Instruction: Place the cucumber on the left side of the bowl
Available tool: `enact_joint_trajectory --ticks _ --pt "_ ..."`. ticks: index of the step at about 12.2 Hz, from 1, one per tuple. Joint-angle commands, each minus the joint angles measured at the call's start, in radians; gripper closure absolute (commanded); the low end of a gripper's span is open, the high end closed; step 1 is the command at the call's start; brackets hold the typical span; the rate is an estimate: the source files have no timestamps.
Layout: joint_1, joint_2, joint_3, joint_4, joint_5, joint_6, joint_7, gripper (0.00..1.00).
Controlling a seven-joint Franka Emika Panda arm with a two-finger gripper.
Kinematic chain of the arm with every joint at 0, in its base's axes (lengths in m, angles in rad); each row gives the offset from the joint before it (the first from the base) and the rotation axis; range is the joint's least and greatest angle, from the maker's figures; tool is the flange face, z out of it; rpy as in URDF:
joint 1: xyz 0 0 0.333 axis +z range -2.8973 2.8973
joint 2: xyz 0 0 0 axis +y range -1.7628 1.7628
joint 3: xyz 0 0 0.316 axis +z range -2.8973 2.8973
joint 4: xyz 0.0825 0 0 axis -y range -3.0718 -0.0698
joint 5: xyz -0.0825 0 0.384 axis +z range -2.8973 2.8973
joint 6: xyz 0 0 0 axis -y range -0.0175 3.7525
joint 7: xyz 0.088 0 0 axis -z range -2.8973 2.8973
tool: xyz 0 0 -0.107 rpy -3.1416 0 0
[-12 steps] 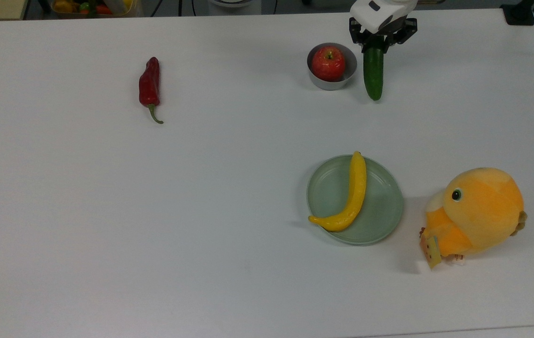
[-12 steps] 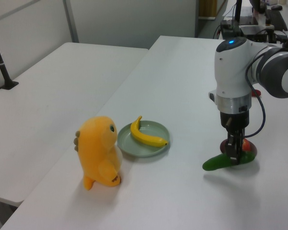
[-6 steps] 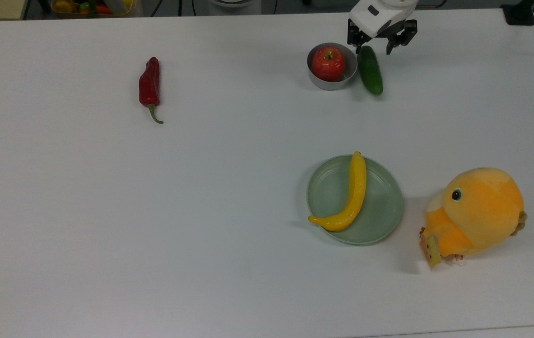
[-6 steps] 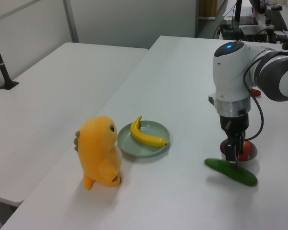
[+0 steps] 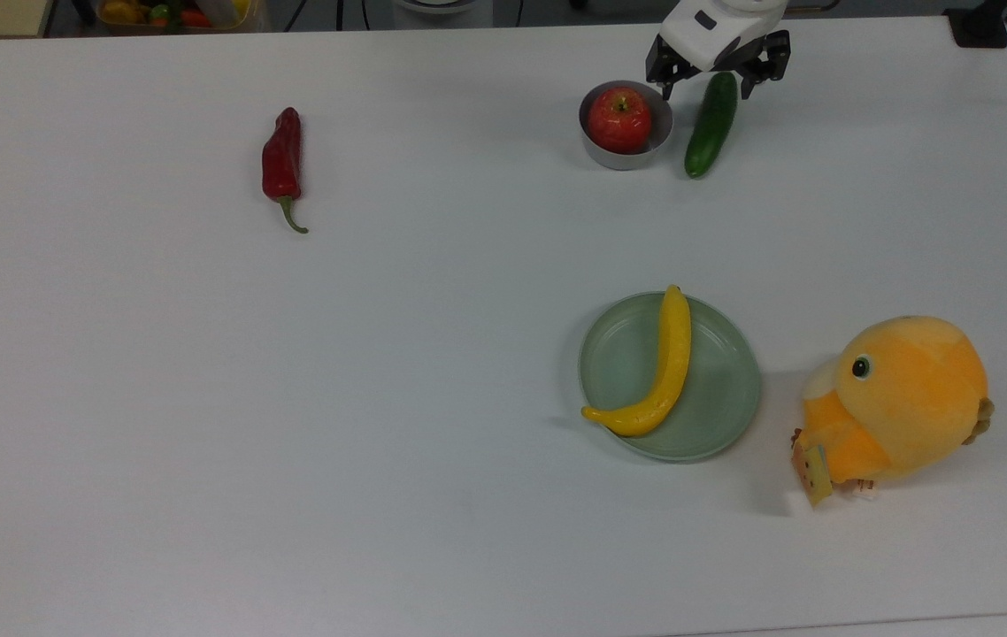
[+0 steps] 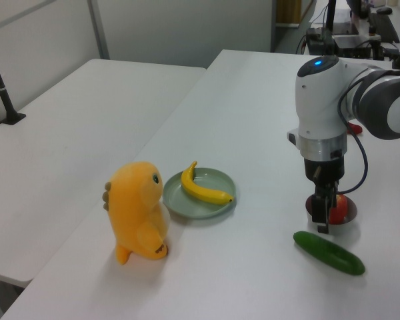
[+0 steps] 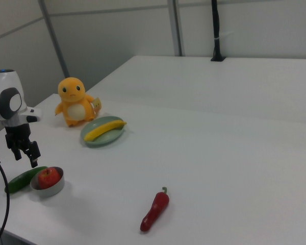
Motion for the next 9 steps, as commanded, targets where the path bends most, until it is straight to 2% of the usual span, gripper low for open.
enact_joint_trajectory --ticks 1,3,4,6,8,9 --pt "-0.034 -0.049 -0.007 0.019 -0.041 0.013 -0.028 0.00" --pt "-0.057 -0.072 -0.021 0.039 -0.167 0.011 -0.034 0.00" --pt "-0.060 -0.075 -0.047 0.043 -0.205 0.010 -0.067 0.00" --pt "-0.071 -0.075 -0.119 0.046 -0.219 -0.012 -0.191 0.00" --pt "-0.114 -0.072 -0.189 0.109 -0.215 -0.094 -0.281 0.00" --pt "-0.152 -0.072 -0.202 0.132 -0.213 -0.098 -0.302 0.00"
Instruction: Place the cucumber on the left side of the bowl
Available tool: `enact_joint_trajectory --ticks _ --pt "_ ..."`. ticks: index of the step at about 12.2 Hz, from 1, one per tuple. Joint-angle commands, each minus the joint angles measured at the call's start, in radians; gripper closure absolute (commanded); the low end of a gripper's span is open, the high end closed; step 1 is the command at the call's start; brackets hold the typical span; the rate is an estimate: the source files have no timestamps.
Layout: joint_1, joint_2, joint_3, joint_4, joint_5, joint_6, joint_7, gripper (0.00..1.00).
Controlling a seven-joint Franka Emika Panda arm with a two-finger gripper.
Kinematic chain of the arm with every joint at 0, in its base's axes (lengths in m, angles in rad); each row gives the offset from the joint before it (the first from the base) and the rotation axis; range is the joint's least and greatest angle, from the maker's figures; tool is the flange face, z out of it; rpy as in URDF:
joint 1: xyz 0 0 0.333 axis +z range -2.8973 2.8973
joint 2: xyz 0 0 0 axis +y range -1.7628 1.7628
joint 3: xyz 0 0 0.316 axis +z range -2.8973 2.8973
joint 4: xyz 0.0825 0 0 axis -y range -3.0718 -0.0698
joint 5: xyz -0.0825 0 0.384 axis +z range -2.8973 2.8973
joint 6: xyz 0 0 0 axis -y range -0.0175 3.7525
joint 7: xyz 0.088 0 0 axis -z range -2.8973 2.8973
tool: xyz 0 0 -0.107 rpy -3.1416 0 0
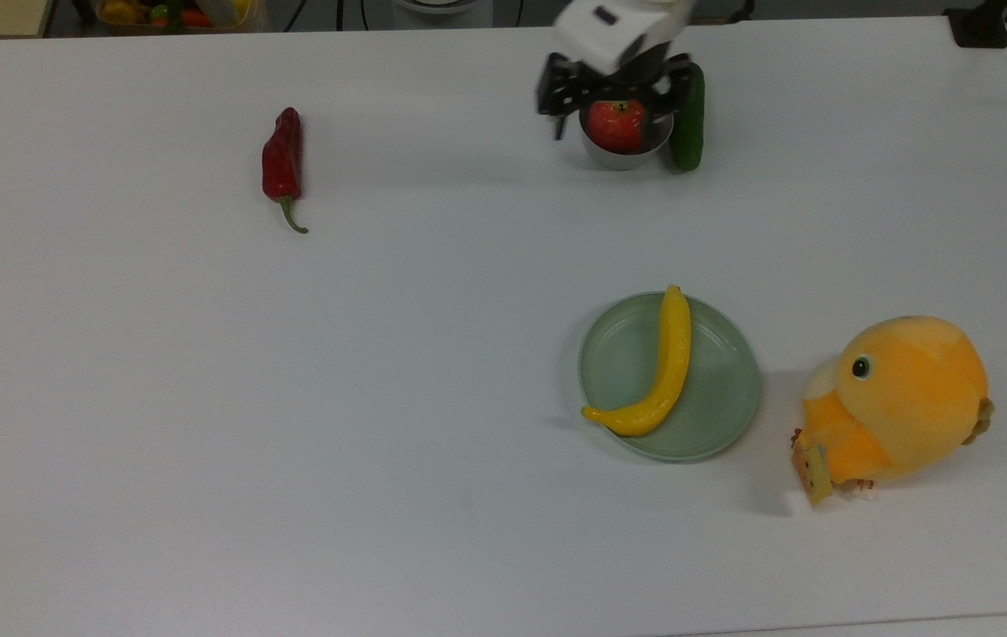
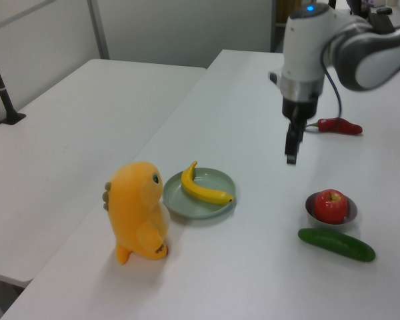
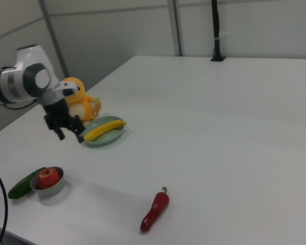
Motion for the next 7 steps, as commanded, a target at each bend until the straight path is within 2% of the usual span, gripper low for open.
enact_joint_trajectory --ticks 1,3,4,6,7 --pt "-0.098 -0.003 -0.051 0.106 0.007 -0.069 -0.072 0.00" --pt "-0.095 -0.004 -0.138 0.120 0.009 -0.063 -0.072 0.00" --pt "-0.106 -0.004 -0.155 0.139 0.017 -0.061 -0.069 0.00" --pt "-0.161 0.001 -0.155 0.140 0.090 -0.054 -0.069 0.00" --pt "-0.166 0.008 -0.157 0.140 0.107 -0.054 -0.073 0.00"
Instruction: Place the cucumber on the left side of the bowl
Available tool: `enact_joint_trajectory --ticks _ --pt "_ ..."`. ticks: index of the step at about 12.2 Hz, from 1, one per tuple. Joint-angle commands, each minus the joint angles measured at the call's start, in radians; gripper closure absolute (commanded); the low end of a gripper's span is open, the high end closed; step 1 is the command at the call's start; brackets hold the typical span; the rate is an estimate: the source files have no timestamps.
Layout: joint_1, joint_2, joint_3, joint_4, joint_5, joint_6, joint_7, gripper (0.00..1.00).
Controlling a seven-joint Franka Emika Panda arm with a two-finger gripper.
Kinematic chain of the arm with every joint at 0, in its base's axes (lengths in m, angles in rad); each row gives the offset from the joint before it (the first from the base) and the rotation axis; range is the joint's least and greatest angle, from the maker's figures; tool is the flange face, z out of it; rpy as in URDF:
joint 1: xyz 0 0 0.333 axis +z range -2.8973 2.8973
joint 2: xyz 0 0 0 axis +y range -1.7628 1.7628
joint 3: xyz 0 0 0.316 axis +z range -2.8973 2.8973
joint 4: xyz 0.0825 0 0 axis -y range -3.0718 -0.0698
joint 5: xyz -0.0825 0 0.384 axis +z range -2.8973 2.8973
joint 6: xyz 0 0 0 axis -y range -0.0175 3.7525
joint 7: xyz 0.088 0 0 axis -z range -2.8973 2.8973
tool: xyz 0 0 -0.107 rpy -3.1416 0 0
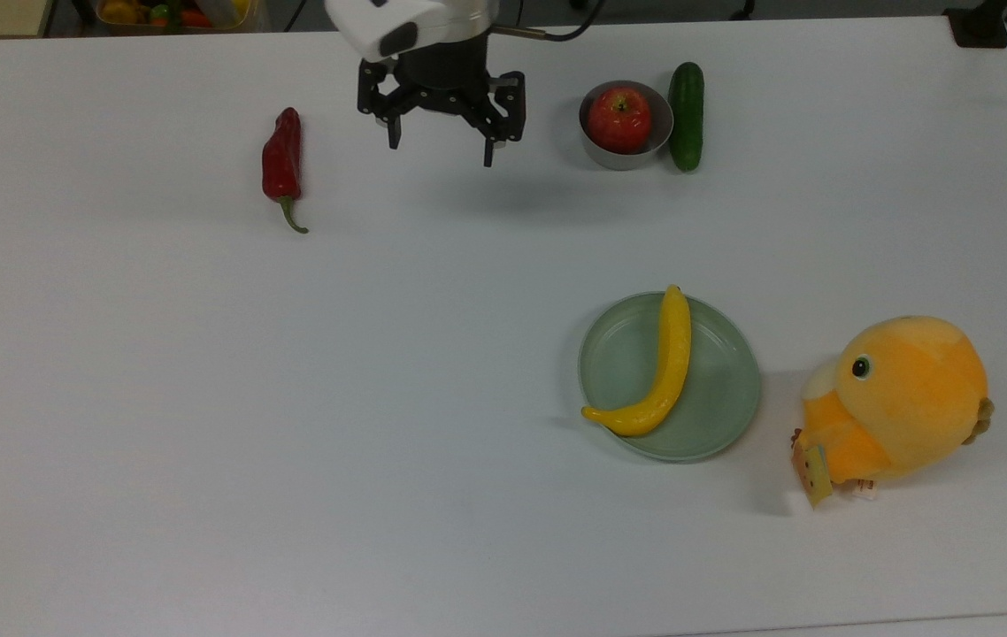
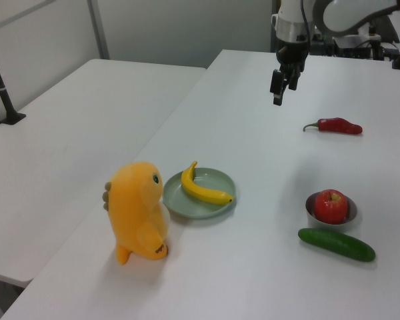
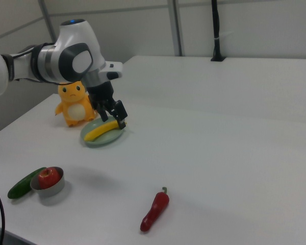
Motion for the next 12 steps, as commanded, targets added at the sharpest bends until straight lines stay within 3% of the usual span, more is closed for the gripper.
enact_joint_trajectory --ticks 1,7,9,12 --pt "-0.024 0.015 -0.010 0.014 0.070 -0.017 -0.010 0.00" --pt "-0.018 0.041 -0.017 0.011 0.064 0.018 -0.027 0.00" --pt "-0.019 0.038 -0.017 0.003 0.055 0.000 -0.193 0.00" --pt "-0.021 0.041 -0.017 0.005 0.057 0.010 -0.236 0.00"
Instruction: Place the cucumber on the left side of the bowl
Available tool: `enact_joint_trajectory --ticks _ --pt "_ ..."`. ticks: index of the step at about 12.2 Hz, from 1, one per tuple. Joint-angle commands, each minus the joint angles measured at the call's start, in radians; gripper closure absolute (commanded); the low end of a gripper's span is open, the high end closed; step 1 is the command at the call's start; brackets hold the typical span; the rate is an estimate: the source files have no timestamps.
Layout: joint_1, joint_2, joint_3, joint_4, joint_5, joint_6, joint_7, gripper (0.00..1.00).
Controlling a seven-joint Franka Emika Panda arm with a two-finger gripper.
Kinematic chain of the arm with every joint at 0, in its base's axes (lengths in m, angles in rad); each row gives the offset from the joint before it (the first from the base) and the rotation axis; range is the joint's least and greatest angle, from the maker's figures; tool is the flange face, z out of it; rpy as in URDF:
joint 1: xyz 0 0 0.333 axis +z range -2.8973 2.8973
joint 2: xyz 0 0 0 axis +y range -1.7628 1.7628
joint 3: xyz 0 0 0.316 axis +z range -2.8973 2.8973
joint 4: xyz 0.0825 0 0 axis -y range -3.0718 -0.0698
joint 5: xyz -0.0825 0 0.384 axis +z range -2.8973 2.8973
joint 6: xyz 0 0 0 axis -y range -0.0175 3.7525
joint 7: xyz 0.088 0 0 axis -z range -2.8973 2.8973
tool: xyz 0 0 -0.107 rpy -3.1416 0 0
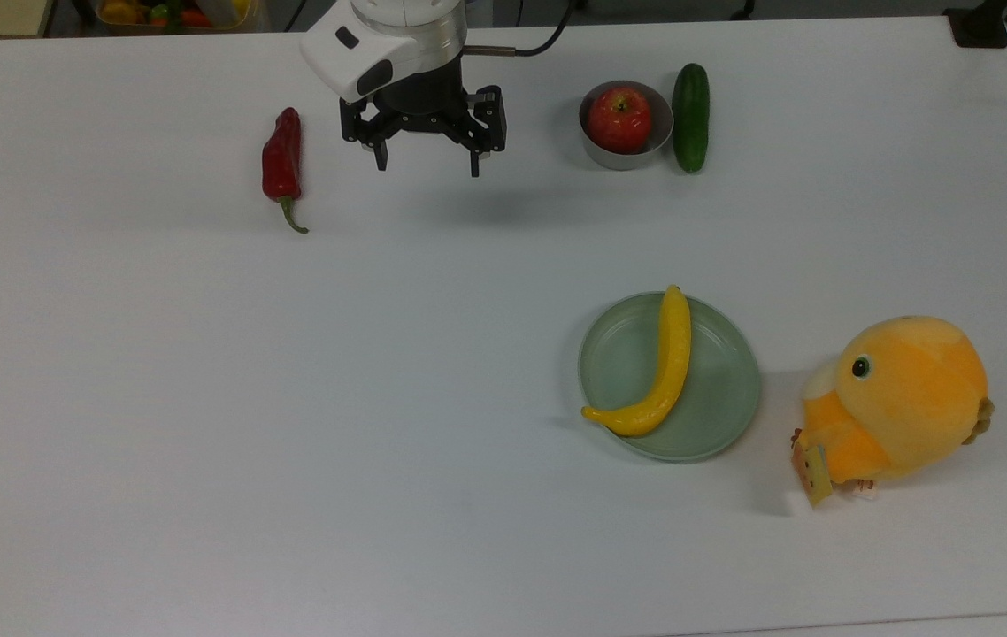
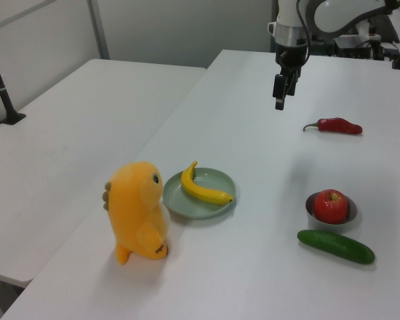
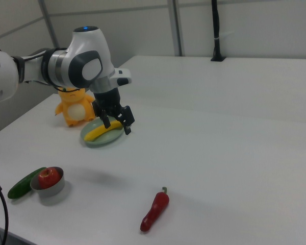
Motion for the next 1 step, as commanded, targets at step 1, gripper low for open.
enact_joint_trajectory --ticks 1 --pt "0.007 0.001 -0.009 0.003 -0.001 0.006 -0.043 0.00"
